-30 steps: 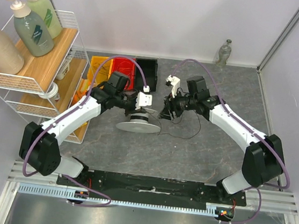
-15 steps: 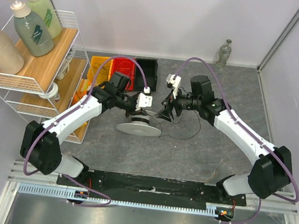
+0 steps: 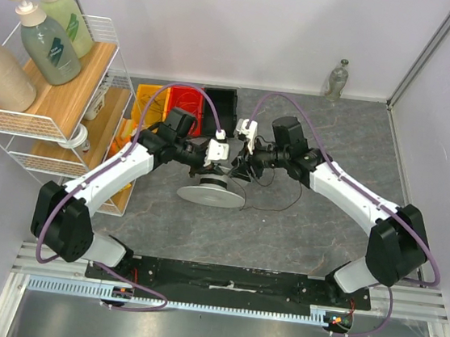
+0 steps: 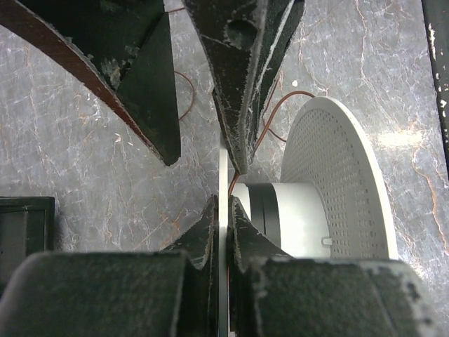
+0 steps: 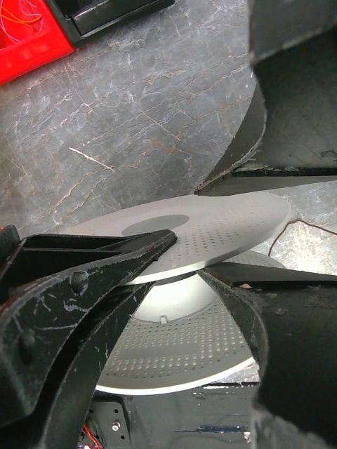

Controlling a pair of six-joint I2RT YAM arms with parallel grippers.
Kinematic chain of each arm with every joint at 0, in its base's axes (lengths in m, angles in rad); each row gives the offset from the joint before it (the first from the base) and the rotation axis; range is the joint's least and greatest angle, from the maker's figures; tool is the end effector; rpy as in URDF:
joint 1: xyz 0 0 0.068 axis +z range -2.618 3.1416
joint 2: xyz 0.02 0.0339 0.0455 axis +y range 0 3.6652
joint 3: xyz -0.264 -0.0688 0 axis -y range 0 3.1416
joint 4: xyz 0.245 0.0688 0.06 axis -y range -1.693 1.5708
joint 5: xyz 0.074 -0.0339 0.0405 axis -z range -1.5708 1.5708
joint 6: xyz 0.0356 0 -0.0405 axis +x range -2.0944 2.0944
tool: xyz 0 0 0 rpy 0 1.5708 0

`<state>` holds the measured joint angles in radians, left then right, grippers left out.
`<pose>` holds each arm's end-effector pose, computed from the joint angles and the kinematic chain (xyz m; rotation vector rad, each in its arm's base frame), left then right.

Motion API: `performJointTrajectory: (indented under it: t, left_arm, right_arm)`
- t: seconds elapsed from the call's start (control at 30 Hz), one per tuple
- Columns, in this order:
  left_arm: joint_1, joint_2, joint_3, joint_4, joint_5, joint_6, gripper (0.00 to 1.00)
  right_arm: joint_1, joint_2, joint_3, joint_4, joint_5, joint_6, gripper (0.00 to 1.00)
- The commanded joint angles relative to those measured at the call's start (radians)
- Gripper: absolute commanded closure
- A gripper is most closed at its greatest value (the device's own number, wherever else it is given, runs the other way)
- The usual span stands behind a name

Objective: Wrap the cables

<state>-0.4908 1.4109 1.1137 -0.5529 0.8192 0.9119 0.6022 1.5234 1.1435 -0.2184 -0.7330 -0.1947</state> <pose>0.2476 -0.1618 0.2859 1.6771 1.4336 -0.7530 0.2669 0.2124 0.2855 -1.2216 1.7909 1.0258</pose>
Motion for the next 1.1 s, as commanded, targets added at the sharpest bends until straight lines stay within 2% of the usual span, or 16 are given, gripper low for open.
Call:
performJointTrajectory:
  t: [0.0,0.1,0.17,0.23,0.4,0.43,0.53,0.57,0.6,0.67,0.77,0.8,0.93,1.07]
  left_arm:
    - [0.009,-0.012,0.063,0.022,0.081,-0.045,0.98]
    - [0.011,-0.009,0.067,0.024,0.086,-0.048,0.98]
    - [0.015,-0.007,0.067,0.024,0.086,-0.051,0.98]
    - [0.018,-0.009,0.069,0.022,0.090,-0.054,0.98]
    - [0.023,-0.015,0.067,0.025,0.107,-0.064,0.98]
    - [0.029,-0.016,0.070,0.031,0.119,-0.079,0.98]
    - [0.046,-0.010,0.083,0.053,0.135,-0.122,0.98]
    - [0.047,-0.009,0.084,0.065,0.139,-0.140,0.98]
    - [0.054,-0.009,0.086,0.071,0.147,-0.151,0.98]
    - [0.055,-0.009,0.089,0.071,0.155,-0.151,0.98]
    - [0.055,-0.006,0.087,0.056,0.153,-0.139,0.77]
    - [0.055,-0.003,0.087,0.051,0.150,-0.137,0.73]
    - [0.054,0.005,0.084,0.047,0.147,-0.128,0.66]
    - [0.049,0.019,0.084,0.031,0.146,-0.104,0.65]
  right_arm:
    - [0.011,0.001,-0.014,0.051,0.009,-0.049,0.50]
    - [0.013,-0.003,-0.025,0.044,0.014,-0.069,0.47]
    - [0.013,-0.005,-0.030,0.037,0.018,-0.075,0.39]
    - [0.015,-0.003,-0.030,0.034,0.021,-0.080,0.42]
    - [0.013,-0.003,-0.030,0.043,0.029,-0.086,0.59]
    - [0.013,-0.003,-0.031,0.047,0.029,-0.086,0.67]
    - [0.015,0.000,-0.034,0.057,0.024,-0.078,0.81]
    - [0.015,0.003,-0.033,0.056,0.024,-0.072,0.88]
    - [0.015,0.006,-0.031,0.057,0.026,-0.068,1.00]
    - [0.015,0.006,-0.025,0.059,0.030,-0.064,1.00]
    - [0.014,0.001,-0.018,0.070,0.035,-0.058,1.00]
    - [0.015,0.000,-0.014,0.073,0.035,-0.054,1.00]
    - [0.014,-0.009,-0.010,0.094,0.029,-0.040,1.00]
    - [0.013,-0.019,-0.010,0.099,0.024,-0.043,1.00]
